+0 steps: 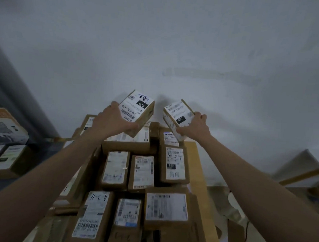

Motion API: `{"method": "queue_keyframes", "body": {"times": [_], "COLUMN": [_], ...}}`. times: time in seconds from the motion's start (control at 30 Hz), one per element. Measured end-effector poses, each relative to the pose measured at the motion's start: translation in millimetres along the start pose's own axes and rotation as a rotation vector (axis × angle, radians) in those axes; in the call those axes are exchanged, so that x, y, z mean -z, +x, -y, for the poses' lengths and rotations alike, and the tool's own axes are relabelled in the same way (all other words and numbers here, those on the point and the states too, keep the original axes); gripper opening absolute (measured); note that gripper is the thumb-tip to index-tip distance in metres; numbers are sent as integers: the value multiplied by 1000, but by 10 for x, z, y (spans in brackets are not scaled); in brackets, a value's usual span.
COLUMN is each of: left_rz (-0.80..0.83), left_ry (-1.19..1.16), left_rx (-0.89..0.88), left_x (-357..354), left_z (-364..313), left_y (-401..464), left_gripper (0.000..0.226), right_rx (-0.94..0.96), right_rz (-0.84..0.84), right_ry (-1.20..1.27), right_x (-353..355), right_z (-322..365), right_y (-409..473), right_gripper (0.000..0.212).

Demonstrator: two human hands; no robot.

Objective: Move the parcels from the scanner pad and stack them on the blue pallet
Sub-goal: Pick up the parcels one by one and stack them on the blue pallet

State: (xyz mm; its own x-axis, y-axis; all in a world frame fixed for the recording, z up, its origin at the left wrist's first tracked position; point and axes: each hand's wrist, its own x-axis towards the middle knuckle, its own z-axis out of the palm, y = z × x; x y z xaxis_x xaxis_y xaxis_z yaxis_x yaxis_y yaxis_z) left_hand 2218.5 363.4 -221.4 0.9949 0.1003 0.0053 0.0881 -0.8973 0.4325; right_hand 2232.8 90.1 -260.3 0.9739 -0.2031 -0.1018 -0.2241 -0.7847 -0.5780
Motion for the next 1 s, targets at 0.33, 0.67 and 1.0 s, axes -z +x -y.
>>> {"method": "queue_keyframes", "body": {"times": [0.33, 0.67, 1.0], "left_rz": [29, 76, 233], "left_ry": [-22, -119, -10], "left_rx": [31, -16, -306], "left_x": [-472, -559, -396], "left_z": [92, 370, 293], "left_y": [973, 1192, 1404], "left_gripper": [91, 90, 100], "right_rx": [-240, -256, -200], "right_rz": [44, 16, 170], "right_ry": [-24, -124, -147], "right_x": [-960, -1461, -1104], "right_z": [-136, -100, -133], "right_y": [898, 1048, 945], "right_gripper": [102, 113, 102]}}
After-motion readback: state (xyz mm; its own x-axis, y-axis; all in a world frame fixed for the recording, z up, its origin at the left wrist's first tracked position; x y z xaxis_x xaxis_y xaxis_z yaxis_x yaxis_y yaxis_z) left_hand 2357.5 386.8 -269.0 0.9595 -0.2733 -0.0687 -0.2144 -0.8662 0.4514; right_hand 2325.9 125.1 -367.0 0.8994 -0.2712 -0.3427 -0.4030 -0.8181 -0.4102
